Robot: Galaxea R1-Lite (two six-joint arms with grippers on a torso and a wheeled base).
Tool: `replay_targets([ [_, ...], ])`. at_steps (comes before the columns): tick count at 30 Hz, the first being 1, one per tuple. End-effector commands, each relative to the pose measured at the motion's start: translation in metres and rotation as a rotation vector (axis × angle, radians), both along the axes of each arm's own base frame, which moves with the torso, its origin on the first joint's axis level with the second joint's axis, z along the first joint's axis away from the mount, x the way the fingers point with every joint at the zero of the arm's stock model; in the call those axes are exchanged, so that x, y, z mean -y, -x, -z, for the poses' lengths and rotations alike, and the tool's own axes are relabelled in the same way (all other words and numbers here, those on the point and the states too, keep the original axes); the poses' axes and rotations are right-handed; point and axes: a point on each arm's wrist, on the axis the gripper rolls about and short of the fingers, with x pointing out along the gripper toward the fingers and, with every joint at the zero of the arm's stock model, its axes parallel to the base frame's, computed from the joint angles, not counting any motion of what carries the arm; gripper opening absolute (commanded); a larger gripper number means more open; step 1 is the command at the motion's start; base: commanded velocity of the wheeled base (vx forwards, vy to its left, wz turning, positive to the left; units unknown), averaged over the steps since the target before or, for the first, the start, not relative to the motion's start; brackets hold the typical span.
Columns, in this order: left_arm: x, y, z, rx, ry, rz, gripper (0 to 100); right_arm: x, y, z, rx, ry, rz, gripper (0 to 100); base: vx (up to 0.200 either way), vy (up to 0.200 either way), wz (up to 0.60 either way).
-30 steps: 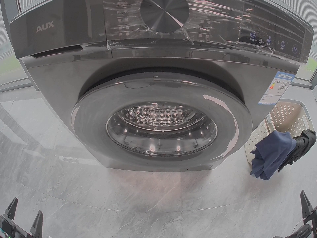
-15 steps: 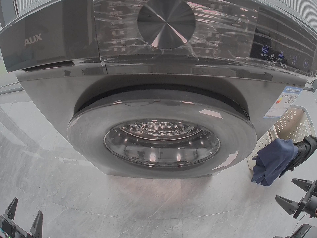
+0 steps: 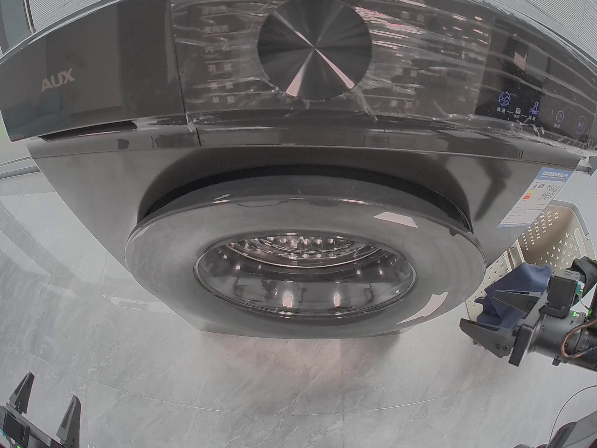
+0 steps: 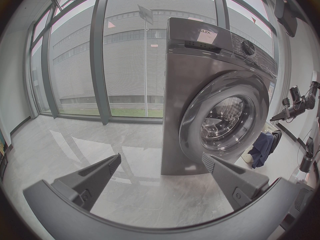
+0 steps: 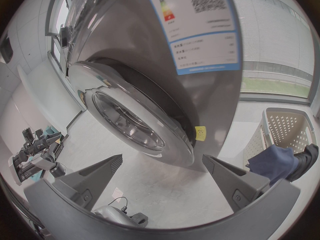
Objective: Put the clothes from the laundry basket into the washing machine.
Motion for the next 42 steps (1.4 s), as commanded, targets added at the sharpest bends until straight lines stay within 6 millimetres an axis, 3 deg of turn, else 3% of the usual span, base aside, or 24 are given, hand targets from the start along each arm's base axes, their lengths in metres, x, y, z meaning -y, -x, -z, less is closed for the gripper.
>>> replay_targets([
  [1,0.0,0.0,0.004,-0.005,0.001,0.0,100,-0.015,-0.02,0.003,-0.044,0.022,-0.024,100,0.0,0.0,0.0],
  [7,0.0,0.0,0.004,-0.005,0.002,0.0,100,-0.023,-0.025,0.0,-0.043,0.019,-0.06,100,0.0,0.0,0.0],
  [13,0.0,0.0,0.004,-0.005,0.002,0.0,100,-0.026,-0.013,0.01,-0.075,0.036,-0.106,100,0.0,0.0,0.0],
  [18,0.0,0.0,0.004,-0.005,0.002,0.0,100,-0.016,0.003,0.012,-0.063,0.032,-0.108,100,0.0,0.0,0.0],
  [27,0.0,0.0,0.004,-0.005,0.001,0.0,100,-0.013,-0.027,-0.001,-0.038,0.025,0.01,100,0.0,0.0,0.0],
  [36,0.0,0.0,0.004,-0.005,0.001,0.0,100,-0.028,-0.053,-0.005,-0.049,0.022,-0.015,100,0.0,0.0,0.0],
  [40,0.0,0.0,0.004,-0.005,0.001,0.0,100,-0.032,-0.044,0.004,-0.089,0.035,-0.068,100,0.0,0.0,0.0],
  [42,0.0,0.0,0.004,-0.005,0.001,0.0,100,-0.028,-0.027,0.01,-0.096,0.038,-0.105,100,0.0,0.0,0.0],
])
